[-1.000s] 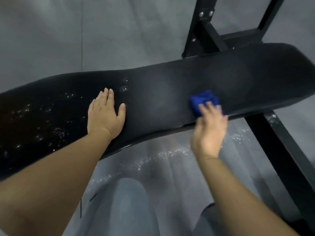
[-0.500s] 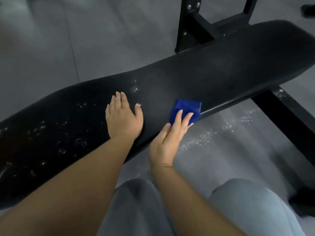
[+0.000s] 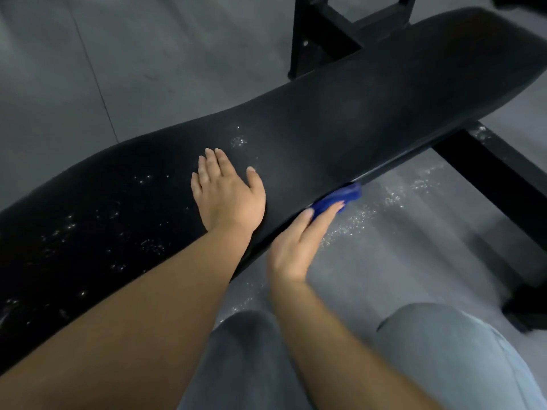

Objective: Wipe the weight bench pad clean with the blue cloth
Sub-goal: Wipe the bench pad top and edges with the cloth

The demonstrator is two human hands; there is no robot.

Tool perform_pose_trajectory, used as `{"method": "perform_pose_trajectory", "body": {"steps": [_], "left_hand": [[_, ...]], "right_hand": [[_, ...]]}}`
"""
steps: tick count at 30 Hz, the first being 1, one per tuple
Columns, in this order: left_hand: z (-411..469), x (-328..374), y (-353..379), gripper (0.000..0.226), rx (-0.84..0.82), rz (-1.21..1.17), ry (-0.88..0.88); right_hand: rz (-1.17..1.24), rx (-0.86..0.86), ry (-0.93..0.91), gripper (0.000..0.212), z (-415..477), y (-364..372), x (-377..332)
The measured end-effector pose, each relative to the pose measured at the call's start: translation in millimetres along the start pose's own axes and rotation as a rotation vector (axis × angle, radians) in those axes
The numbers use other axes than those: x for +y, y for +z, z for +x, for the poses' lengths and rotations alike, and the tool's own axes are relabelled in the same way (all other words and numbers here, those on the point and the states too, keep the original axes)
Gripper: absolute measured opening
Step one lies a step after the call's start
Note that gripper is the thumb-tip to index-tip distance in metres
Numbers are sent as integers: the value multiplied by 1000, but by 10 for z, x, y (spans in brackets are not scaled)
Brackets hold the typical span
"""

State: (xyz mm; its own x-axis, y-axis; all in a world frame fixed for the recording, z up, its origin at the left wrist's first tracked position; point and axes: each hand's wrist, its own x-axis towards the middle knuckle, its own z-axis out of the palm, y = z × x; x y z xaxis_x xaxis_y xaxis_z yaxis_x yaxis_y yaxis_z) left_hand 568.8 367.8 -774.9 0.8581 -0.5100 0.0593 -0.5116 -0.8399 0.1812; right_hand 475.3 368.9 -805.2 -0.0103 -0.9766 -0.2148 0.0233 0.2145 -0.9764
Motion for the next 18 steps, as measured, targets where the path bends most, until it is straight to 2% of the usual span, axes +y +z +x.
{"method": "perform_pose_trajectory", "body": {"steps": [2,4,8,11,13,18], "left_hand": [[0,-3,-7,72,4,-3,9],[-4,-6,-11,72,2,-12,9],[-1,-16,-9,72,-5,-31,14],[4,-16,-13,71,1,-48,14],[0,-18,-14,71,0,-52,11],[18,-20,-28,69,-10,-93,8]], "right_hand": [[-1,-89,38,56,-378,2,63],[27,-117,57,53,-359,-42,57],[122,-3,127,43,228,-162,-275],[60,19,119,50,393,-184,-368],[91,-27,111,48,145,-141,-256],[89,-271,3,52,-1043,-74,-62]]}}
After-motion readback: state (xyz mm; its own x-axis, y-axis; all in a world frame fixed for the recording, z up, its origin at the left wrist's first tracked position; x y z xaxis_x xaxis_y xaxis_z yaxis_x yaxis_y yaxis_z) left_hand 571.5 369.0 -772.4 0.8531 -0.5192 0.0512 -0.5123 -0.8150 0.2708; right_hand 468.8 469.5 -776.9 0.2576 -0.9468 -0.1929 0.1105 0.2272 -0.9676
